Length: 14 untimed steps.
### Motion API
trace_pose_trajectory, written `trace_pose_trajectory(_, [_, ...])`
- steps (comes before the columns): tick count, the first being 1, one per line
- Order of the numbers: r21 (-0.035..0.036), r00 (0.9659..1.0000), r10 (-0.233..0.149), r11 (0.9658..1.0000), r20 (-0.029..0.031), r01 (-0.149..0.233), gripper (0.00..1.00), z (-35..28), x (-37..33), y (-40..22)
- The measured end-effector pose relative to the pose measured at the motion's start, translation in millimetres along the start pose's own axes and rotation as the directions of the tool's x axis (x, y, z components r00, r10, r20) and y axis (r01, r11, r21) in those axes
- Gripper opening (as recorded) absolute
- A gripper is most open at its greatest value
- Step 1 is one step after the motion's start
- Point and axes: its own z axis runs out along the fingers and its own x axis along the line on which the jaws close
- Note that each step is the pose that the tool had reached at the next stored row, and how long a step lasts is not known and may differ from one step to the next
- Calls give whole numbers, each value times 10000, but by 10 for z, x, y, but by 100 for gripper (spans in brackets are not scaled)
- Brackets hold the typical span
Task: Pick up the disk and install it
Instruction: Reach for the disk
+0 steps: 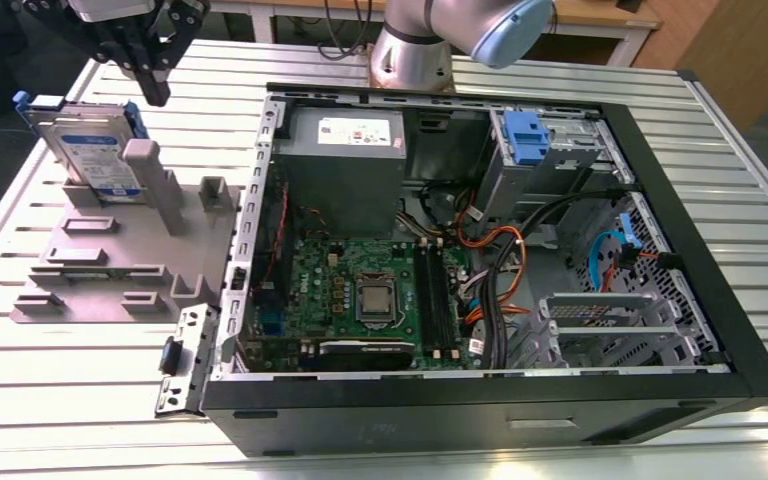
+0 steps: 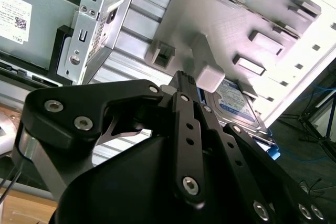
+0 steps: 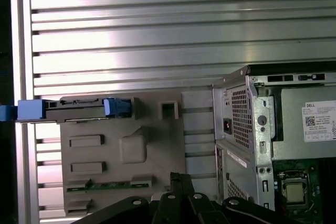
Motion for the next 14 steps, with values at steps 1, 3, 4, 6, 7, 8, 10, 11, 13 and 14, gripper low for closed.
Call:
trace_pose_trajectory(1, [0, 10000, 0, 10000, 1, 0, 11, 0, 5, -1])
trace_pose_trajectory(3, [0, 10000, 0, 10000, 1, 0, 11, 1, 14, -1])
trace_pose_trajectory(4, [0, 10000, 0, 10000, 0, 0, 11, 1, 19, -2])
trace_pose_trajectory(6, [-1, 10000, -1, 10000, 2, 1, 11, 2, 26, -2])
trace_pose_trajectory(7, [0, 10000, -1, 10000, 0, 1, 11, 1, 29, -2])
trace_pose_trajectory(8, [0, 10000, -1, 10000, 0, 1, 11, 1, 31, -3])
trace_pose_trajectory(10, [-1, 10000, -1, 10000, 1, 1, 11, 2, 34, -3])
trace_pose_trajectory(11, [-1, 10000, -1, 10000, 1, 1, 11, 2, 37, -3])
trace_pose_trajectory(13, [0, 10000, 0, 10000, 1, 0, 11, 2, 42, -3])
trace_pose_trajectory(14, [0, 10000, 0, 10000, 0, 0, 11, 2, 45, -4])
